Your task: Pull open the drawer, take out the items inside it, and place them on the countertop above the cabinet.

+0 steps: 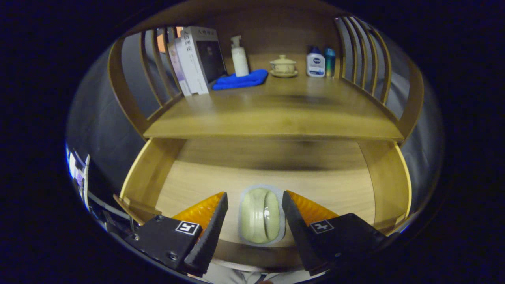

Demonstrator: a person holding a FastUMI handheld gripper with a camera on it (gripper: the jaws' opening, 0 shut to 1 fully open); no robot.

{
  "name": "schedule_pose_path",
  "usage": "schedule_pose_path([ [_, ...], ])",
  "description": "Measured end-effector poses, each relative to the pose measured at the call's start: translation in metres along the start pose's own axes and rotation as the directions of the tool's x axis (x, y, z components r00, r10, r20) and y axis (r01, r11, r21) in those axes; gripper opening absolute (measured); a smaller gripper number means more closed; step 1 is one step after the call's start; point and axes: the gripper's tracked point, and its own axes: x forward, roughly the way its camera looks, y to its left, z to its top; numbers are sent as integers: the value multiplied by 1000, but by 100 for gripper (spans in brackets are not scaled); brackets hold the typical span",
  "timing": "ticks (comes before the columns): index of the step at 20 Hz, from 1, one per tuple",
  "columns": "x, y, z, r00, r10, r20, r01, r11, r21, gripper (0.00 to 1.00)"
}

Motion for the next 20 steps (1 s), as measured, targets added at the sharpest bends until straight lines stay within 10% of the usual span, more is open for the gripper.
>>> schedule_pose_path([
  [8, 12, 0, -17, 993, -44, -106, 34, 995, -93, 75],
  [20, 19, 1, -24, 995, -20, -102, 9, 995, -100, 19],
])
